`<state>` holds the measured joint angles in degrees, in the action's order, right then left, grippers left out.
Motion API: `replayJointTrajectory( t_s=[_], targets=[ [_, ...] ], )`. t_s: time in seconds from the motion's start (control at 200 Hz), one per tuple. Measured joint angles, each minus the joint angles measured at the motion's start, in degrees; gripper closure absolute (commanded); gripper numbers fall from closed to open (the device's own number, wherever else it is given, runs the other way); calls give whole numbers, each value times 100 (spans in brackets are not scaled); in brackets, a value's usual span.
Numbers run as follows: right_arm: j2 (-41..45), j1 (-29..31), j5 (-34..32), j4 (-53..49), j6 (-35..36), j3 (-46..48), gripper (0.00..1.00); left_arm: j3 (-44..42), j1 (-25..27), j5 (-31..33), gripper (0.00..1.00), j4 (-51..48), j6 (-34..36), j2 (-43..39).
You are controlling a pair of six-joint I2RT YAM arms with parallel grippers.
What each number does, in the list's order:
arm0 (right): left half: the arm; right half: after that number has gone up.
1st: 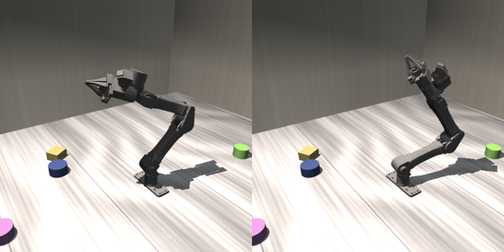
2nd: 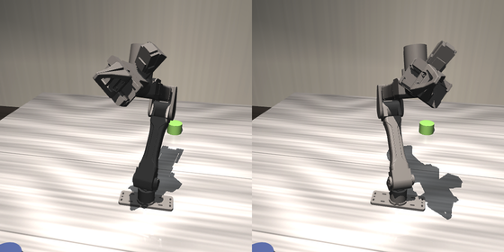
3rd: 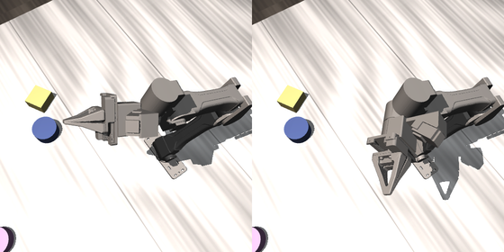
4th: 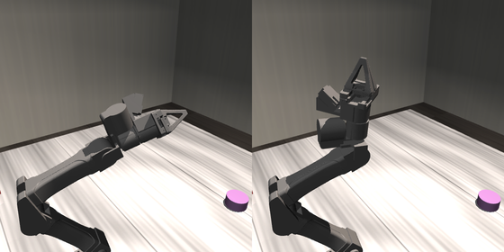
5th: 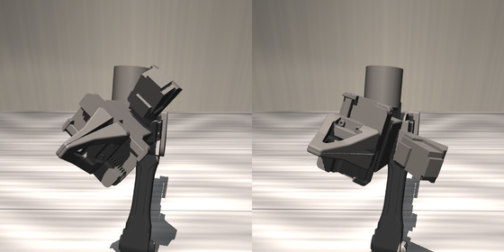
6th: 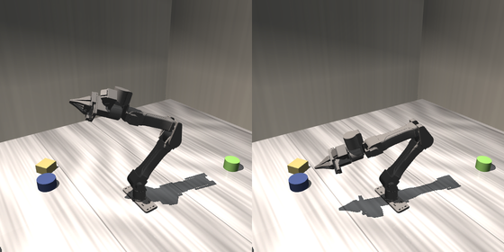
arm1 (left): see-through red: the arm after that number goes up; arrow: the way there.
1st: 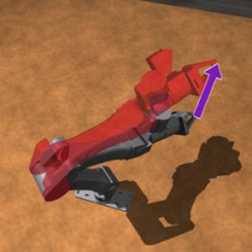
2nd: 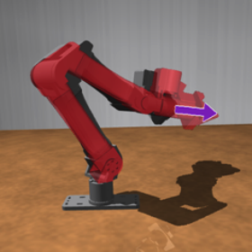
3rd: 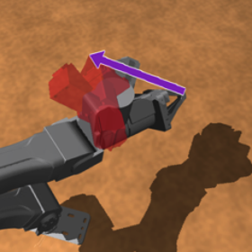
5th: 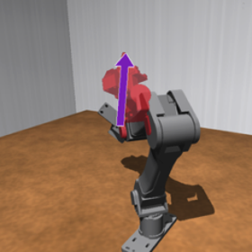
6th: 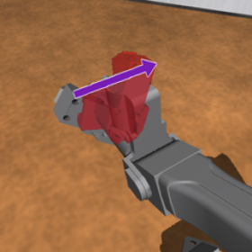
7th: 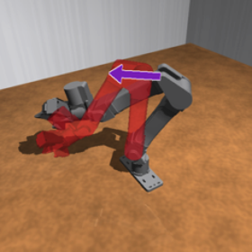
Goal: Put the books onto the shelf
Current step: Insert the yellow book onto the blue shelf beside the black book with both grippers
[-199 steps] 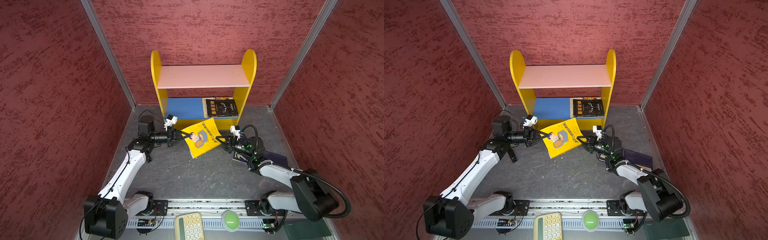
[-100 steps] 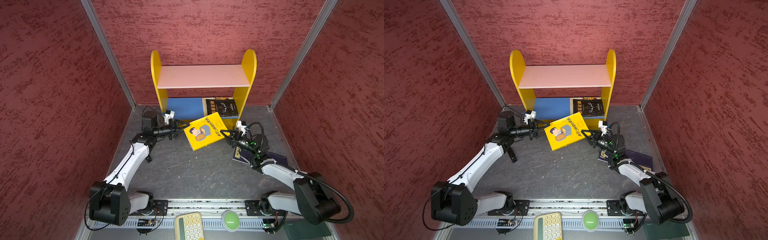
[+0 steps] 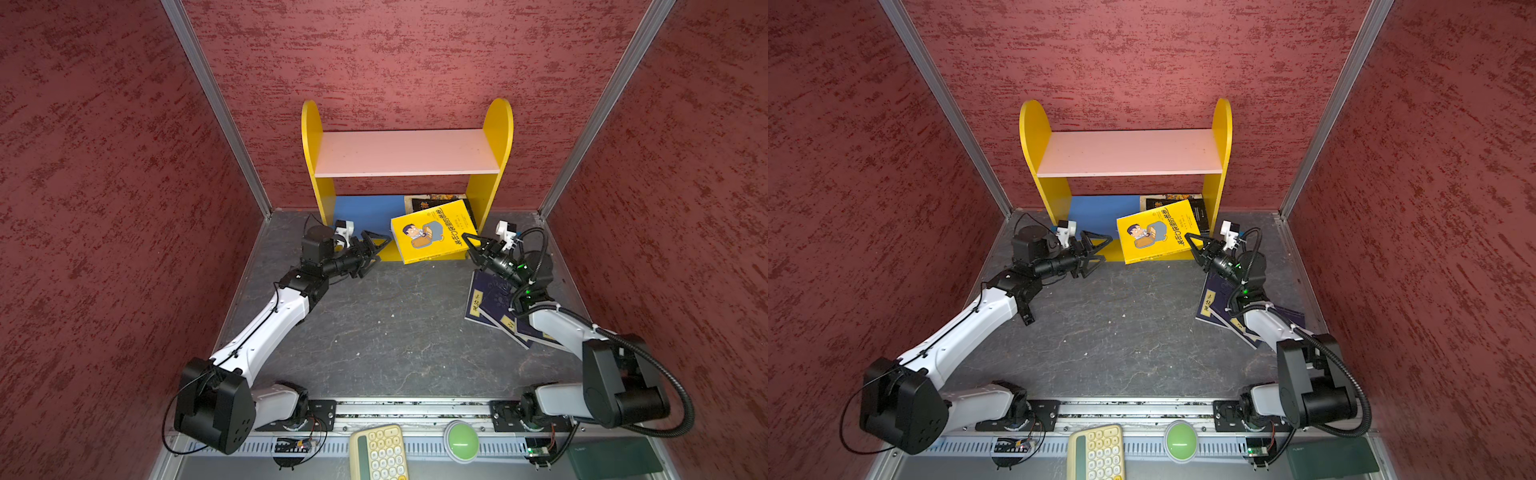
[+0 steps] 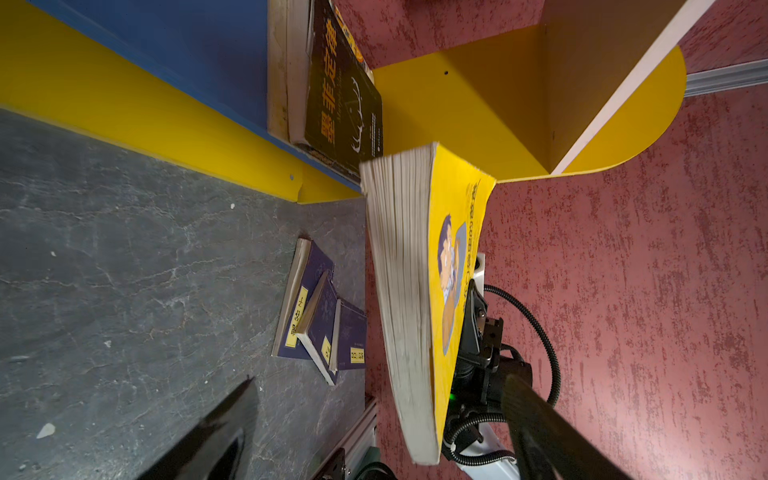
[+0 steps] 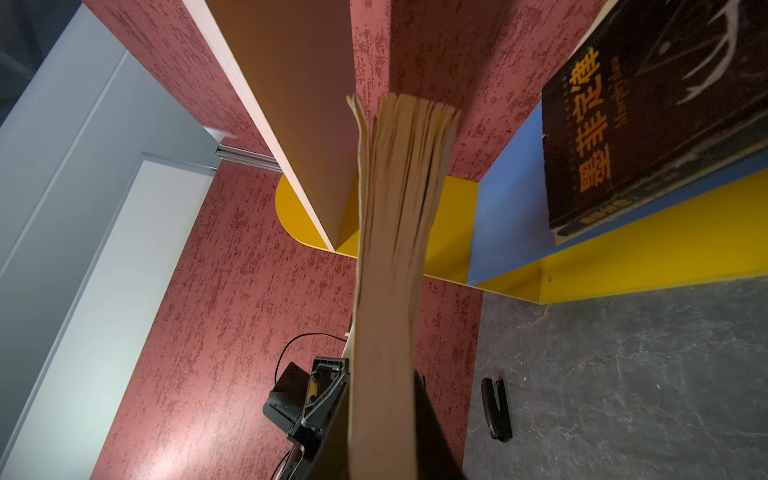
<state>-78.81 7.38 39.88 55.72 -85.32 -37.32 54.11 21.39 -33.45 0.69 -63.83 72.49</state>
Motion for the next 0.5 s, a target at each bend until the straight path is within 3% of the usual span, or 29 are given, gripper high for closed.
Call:
replayJointTrajectory(
  t_s=[0.24,0.501],
  targets=[
    [-439,-208,70,262,-149,-247,87,-70,811,417,20,894,-557,619],
    [-732,-273,61,470,-302,-269,87,-42,986,619,39,1932,-1095,1215]
  ],
)
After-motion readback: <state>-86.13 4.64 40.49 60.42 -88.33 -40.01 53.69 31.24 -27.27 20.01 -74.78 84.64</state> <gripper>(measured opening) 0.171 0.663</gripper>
